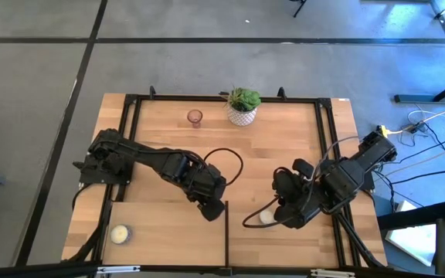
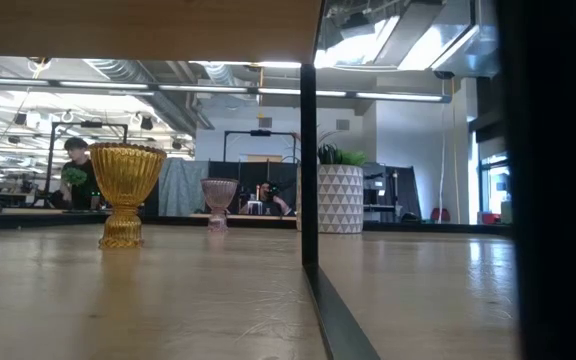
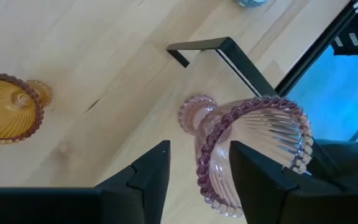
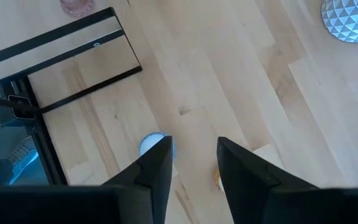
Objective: Pick & Place candle stick holders
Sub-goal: Put the bottom pink glass on the shelf
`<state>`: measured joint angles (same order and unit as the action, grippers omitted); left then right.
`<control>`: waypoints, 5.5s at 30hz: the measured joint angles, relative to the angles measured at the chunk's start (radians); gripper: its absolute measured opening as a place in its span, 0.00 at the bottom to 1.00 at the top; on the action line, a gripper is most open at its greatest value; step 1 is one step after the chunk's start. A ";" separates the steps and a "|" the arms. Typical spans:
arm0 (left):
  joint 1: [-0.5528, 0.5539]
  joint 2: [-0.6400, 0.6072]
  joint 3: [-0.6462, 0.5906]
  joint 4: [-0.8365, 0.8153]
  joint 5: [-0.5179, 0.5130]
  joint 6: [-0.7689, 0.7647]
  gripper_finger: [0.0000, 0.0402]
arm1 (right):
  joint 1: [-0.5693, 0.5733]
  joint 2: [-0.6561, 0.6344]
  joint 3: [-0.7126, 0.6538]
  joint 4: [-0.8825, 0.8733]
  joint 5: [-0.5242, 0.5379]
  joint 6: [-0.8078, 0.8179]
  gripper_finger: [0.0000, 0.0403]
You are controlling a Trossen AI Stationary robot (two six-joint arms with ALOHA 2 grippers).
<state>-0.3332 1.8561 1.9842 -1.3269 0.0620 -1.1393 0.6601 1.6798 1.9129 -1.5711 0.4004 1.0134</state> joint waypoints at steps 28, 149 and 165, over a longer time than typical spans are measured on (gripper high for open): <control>-0.058 0.000 0.000 -0.077 0.037 -0.083 0.06 | 0.000 0.000 0.000 0.000 0.019 -0.008 0.32; -0.905 -0.686 -0.603 -0.202 -0.202 -1.073 0.04 | -0.211 0.005 0.000 0.167 0.028 0.036 0.32; -0.905 -0.686 -0.603 -0.211 -0.195 -1.065 0.08 | -0.210 0.005 0.000 0.177 0.035 0.072 0.32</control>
<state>-1.2385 1.1702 1.3808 -1.5379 -0.1329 -2.2040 0.4503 1.6844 1.9129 -1.3941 0.4351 1.0855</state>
